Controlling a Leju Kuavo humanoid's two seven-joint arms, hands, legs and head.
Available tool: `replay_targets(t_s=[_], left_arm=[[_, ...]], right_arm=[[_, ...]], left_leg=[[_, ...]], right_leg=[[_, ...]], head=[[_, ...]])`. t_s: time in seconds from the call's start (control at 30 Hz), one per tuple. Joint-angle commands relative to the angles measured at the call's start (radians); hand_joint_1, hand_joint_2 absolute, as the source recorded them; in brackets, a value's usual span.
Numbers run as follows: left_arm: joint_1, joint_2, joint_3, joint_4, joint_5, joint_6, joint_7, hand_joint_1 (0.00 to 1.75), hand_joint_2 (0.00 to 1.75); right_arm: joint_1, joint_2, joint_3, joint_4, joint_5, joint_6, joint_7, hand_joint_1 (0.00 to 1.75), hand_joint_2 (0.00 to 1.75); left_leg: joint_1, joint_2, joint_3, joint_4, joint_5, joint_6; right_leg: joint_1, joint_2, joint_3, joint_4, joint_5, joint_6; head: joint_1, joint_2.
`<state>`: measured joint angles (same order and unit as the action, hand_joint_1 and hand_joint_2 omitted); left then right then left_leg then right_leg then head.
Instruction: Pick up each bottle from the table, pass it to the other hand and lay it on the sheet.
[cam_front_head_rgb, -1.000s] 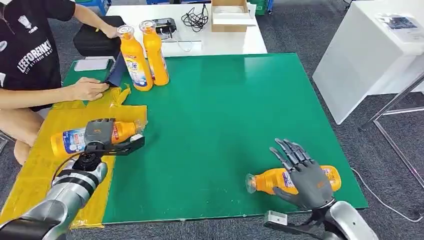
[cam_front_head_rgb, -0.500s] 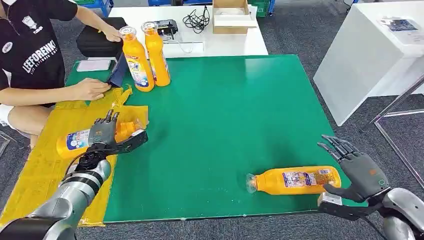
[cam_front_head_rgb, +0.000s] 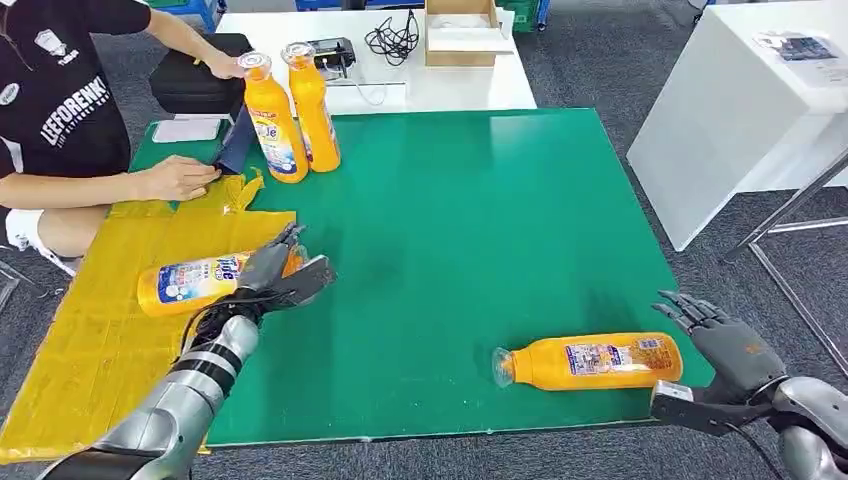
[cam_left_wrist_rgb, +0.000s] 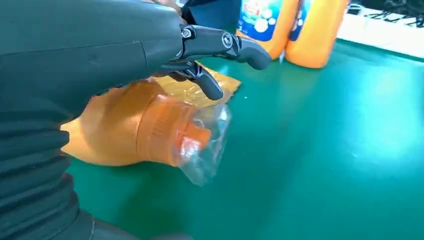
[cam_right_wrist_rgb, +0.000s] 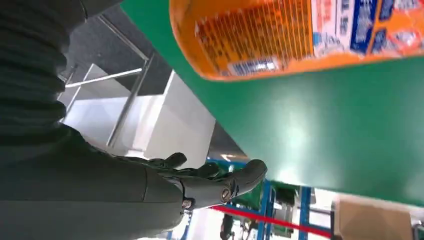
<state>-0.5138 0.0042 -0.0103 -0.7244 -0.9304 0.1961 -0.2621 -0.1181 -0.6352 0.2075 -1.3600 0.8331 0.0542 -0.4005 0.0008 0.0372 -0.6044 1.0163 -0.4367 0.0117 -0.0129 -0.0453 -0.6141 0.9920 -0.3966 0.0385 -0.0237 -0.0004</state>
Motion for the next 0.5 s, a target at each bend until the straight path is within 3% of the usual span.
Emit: replay_targets(t_s=[0.03, 0.1, 0.2, 0.33, 0.5], left_arm=[[0.045, -0.014, -0.023, -0.139, 0.350, -0.316, -0.212, 0.00, 1.75], [0.130, 0.007, -0.118, -0.367, 0.536, -0.427, -0.248, 0.00, 1.75], [0.221, 0.040, -0.214, -0.627, 0.740, -0.480, -0.214, 0.00, 1.75], [0.277, 0.060, -0.254, -0.748, 0.857, -0.492, -0.227, 0.00, 1.75], [0.294, 0.062, -0.285, -0.776, 0.920, -0.540, -0.252, 0.00, 1.75]], right_arm=[[-0.085, 0.052, 0.095, 0.143, -0.011, 0.025, -0.031, 0.00, 1.75], [-0.132, 0.082, 0.158, 0.221, -0.012, 0.025, -0.058, 0.00, 1.75], [-0.177, 0.140, 0.223, 0.297, -0.006, -0.013, -0.061, 0.00, 1.75], [-0.196, 0.185, 0.279, 0.338, 0.001, -0.031, -0.044, 0.00, 1.75], [-0.209, 0.236, 0.316, 0.407, -0.004, -0.037, -0.057, 0.00, 1.75]], left_leg=[[0.002, -0.001, 0.005, -0.002, -0.001, -0.001], [0.002, 0.002, 0.004, -0.002, -0.001, -0.001], [0.003, 0.003, 0.003, -0.001, -0.002, -0.001], [0.003, 0.006, 0.004, -0.001, -0.002, -0.001], [0.003, 0.001, 0.004, -0.002, -0.002, -0.002]], right_leg=[[0.001, 0.006, 0.005, -0.002, 0.000, -0.002], [0.001, 0.008, 0.003, -0.003, 0.001, -0.001], [0.002, 0.009, 0.003, -0.003, 0.001, -0.001], [0.002, 0.012, 0.003, -0.003, 0.001, -0.002], [0.002, 0.007, 0.004, -0.002, 0.000, -0.002]], head=[[0.000, 0.000], [0.000, 0.000], [0.000, 0.000], [0.000, 0.000], [0.000, 0.000]])
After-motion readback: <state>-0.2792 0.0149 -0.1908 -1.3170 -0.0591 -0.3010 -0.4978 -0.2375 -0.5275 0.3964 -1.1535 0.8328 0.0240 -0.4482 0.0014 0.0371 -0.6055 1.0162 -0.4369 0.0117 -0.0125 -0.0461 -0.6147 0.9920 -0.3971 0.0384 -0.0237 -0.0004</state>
